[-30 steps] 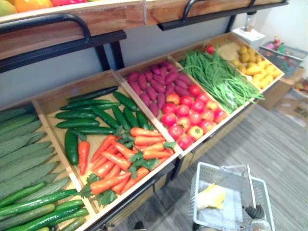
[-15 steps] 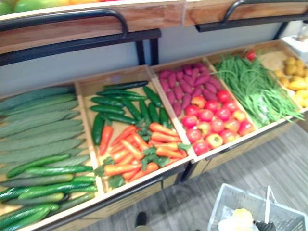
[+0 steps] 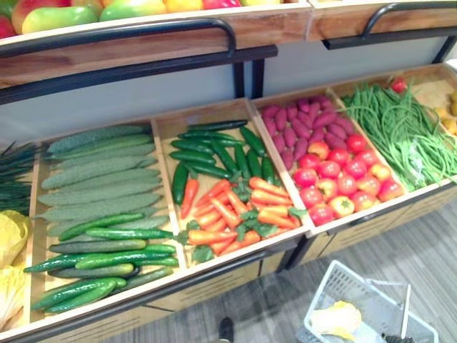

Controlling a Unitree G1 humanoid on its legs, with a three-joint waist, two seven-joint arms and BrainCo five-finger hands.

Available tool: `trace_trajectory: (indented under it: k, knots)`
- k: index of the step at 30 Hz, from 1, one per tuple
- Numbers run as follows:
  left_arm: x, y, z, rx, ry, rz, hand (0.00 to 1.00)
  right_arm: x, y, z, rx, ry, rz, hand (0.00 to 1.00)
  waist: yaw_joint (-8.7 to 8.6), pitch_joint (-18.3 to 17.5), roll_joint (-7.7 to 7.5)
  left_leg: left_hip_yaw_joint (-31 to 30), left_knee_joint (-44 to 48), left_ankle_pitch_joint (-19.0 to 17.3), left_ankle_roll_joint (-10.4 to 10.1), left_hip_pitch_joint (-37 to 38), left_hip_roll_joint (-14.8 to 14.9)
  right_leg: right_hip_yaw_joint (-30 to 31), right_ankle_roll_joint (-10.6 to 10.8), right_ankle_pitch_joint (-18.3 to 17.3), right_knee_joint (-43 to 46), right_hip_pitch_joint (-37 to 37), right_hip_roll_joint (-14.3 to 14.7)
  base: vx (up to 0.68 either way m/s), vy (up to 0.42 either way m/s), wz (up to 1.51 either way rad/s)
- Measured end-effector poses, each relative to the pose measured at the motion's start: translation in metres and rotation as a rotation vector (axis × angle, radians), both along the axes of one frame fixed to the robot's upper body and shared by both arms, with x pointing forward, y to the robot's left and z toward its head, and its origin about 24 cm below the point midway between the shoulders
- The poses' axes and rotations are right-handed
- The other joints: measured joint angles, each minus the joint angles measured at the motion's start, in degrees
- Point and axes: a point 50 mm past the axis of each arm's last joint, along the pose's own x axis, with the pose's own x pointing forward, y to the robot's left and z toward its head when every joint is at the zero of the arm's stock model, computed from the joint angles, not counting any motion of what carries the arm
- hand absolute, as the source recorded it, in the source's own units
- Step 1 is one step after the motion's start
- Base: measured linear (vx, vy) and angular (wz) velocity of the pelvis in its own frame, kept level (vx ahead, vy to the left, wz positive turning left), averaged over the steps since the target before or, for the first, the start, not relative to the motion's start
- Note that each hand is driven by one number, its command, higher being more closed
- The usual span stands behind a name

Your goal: Pick vegetable in the basket

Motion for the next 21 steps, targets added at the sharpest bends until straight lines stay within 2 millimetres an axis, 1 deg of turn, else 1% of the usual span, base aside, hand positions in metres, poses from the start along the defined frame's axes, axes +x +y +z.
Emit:
trace_trajectory:
  k: [1, 2, 3, 4, 6, 7, 8, 9, 10, 11, 12, 13, 14, 15, 16, 17, 18, 20, 21]
  knots:
    - [0.019, 0.008, 0.012, 0.072, -0.078, -0.020, 0.00, 0.002, 0.002, 0.000, -0.001, -0.008, 0.002, 1.00, -0.01, 0.1, -0.08, -0.5, 0.0, -0.2, 0.2, 0.2, -0.1, 1.6, -0.2, 0.0, 3.1, -0.9, -0.8, 0.04, 0.037, 0.22]
    - [0.029, 0.013, 0.019, 0.114, -0.113, -0.043, 0.00, 0.003, 0.003, 0.000, 0.001, -0.013, 0.003, 1.00, -0.10, 0.2, -0.06, -1.3, 0.0, -0.2, 0.3, 0.2, -0.2, 3.2, -0.4, 0.1, 4.5, -1.4, -0.8, 0.07, 0.052, 0.48]
    - [0.046, 0.023, 0.034, 0.215, -0.171, -0.104, 0.00, 0.004, 0.008, -0.002, 0.008, -0.017, -0.003, 1.00, -0.58, 0.3, -0.35, -2.5, 0.0, -0.2, 0.2, 0.5, -0.2, 6.6, -0.6, 0.3, 6.2, -1.4, -0.4, 0.12, 0.052, 0.53]
    - [0.051, 0.032, 0.042, 0.275, -0.180, -0.103, 0.00, 0.003, 0.014, -0.004, 0.018, -0.019, -0.011, 1.00, -0.54, 0.2, -0.81, -3.2, 0.0, -0.2, 0.2, 1.0, -0.1, 9.7, -0.7, 0.3, 6.5, -1.0, 0.3, 0.13, 0.034, 0.43]
    - [0.051, 0.038, 0.052, 0.357, -0.187, -0.117, 0.00, 0.004, 0.021, -0.006, 0.039, -0.031, -0.016, 1.00, 0.37, -0.4, -1.77, -3.2, 0.0, -0.3, 0.0, 0.7, 0.6, 10.5, -0.8, 0.4, 4.7, -0.6, 1.2, 0.12, -0.035, 0.06]
    - [0.052, 0.042, 0.062, 0.424, -0.197, -0.137, 0.00, 0.005, 0.026, -0.008, 0.053, -0.034, -0.013, 1.00, 1.09, -0.4, -2.85, -3.2, 0.0, 0.0, -0.2, 0.3, 0.9, 10.3, -0.7, 0.6, 1.9, 0.1, 1.9, 0.13, -0.080, -0.02]
    - [0.051, 0.044, 0.069, 0.471, -0.199, -0.152, 0.00, 0.005, 0.029, -0.009, 0.059, -0.031, -0.008, 1.00, 1.79, -0.7, -3.46, -3.0, 0.0, 0.4, -0.1, -0.5, 1.1, 10.3, -0.4, 1.1, -0.9, 0.5, 2.6, 0.13, -0.075, -0.04]
    - [0.052, 0.044, 0.072, 0.484, -0.204, -0.153, 0.00, 0.005, 0.029, -0.009, 0.059, -0.032, -0.007, 1.00, 2.07, -0.7, -3.58, -3.0, 0.2, 0.6, -0.2, -0.7, 1.3, 10.3, -0.5, 1.7, -2.3, 0.9, 3.1, 0.10, -0.056, -0.08]
    - [0.052, 0.045, 0.081, 0.525, -0.219, -0.158, 0.00, 0.005, 0.028, -0.008, 0.059, -0.034, -0.008, 1.00, 2.46, -0.8, -3.53, -2.9, 0.4, 0.6, -0.2, -0.8, 1.7, 10.3, -0.6, 2.6, -4.5, 1.7, 3.9, 0.10, -0.061, -0.07]
    - [0.053, 0.047, 0.094, 0.572, -0.250, -0.157, 0.00, 0.004, 0.028, -0.009, 0.060, -0.032, -0.013, 1.00, 2.82, -0.7, -3.51, -2.8, 0.4, 0.7, -0.4, -0.8, 2.0, 10.3, -0.5, 2.8, -5.8, 2.2, 4.3, 0.09, -0.066, -0.04]
    - [0.056, 0.049, 0.104, 0.622, -0.278, -0.180, 0.00, 0.003, 0.028, -0.009, 0.060, -0.028, -0.013, 1.00, 3.07, -0.7, -3.34, -2.9, 0.4, 0.7, -0.4, -0.9, 2.3, 10.3, -0.5, 2.8, -6.0, 2.3, 4.5, 0.05, -0.074, -0.01]
    - [0.070, 0.050, 0.133, 0.737, -0.389, -0.237, 0.00, 0.001, 0.027, -0.010, 0.062, -0.021, -0.016, 1.00, 3.45, -0.8, -2.88, -2.9, 0.4, 0.9, -0.7, -0.8, 2.4, 10.2, -0.5, 2.8, -6.4, 2.5, 4.9, 0.01, -0.054, 0.02]
    - [0.086, 0.050, 0.164, 0.864, -0.507, -0.298, 0.00, 0.000, 0.026, -0.010, 0.060, -0.017, -0.017, 1.00, 3.36, -1.1, -1.98, -3.3, 0.3, 1.1, -0.9, -0.8, 2.8, 10.0, -0.5, 2.8, -6.6, 2.9, 5.3, -0.01, -0.047, 0.03]
    - [0.092, 0.051, 0.179, 0.923, -0.562, -0.323, 0.00, -0.002, 0.025, -0.010, 0.058, -0.014, -0.020, 1.00, 3.27, -1.5, -1.44, -3.3, 0.4, 1.2, -1.1, -0.9, 3.0, 9.9, -0.5, 2.8, -6.8, 3.0, 5.5, -0.03, -0.043, 0.05]
    - [0.105, 0.049, 0.206, 1.033, -0.669, -0.344, 0.00, -0.007, 0.020, -0.009, 0.049, -0.005, -0.022, 1.00, 2.95, -2.4, -0.36, -3.6, 0.2, 1.4, -1.4, -1.2, 3.2, 9.9, -0.5, 2.8, -7.0, 2.9, 5.8, -0.05, -0.043, 0.08]
    - [0.113, 0.045, 0.229, 1.123, -0.764, -0.346, 0.00, -0.010, 0.014, -0.008, 0.032, 0.001, -0.022, 1.00, 2.41, -3.0, 0.73, -4.4, 0.0, 1.6, -1.6, -1.5, 3.3, 9.6, -0.4, 2.7, -7.3, 3.1, 6.0, -0.05, -0.039, 0.10]
    - [0.115, 0.043, 0.237, 1.153, -0.802, -0.345, 0.00, -0.011, 0.010, -0.006, 0.022, 0.003, -0.023, 1.00, 2.09, -3.2, 1.07, -4.6, 0.0, 1.8, -1.6, -1.7, 3.4, 9.4, -0.4, 2.7, -7.4, 3.1, 6.2, -0.07, -0.034, 0.12]
    - [0.119, 0.035, 0.259, 1.235, -0.904, -0.333, 0.00, -0.018, -0.002, -0.003, -0.009, 0.016, -0.027, 1.00, 0.98, -4.0, 2.43, -4.7, 0.0, 2.2, -1.8, -2.3, 3.9, 9.0, -0.3, 2.7, -8.3, 3.0, 6.7, -0.10, -0.040, 0.03]
    - [0.119, 0.033, 0.264, 1.250, -0.926, -0.329, 0.00, -0.019, -0.003, -0.002, -0.012, 0.018, -0.028, 1.00, 0.97, -4.1, 2.50, -4.6, 0.0, 2.4, -2.0, -2.3, 4.0, 9.0, 0.1, 2.4, -8.7, 3.1, 6.9, -0.09, -0.044, -0.07]
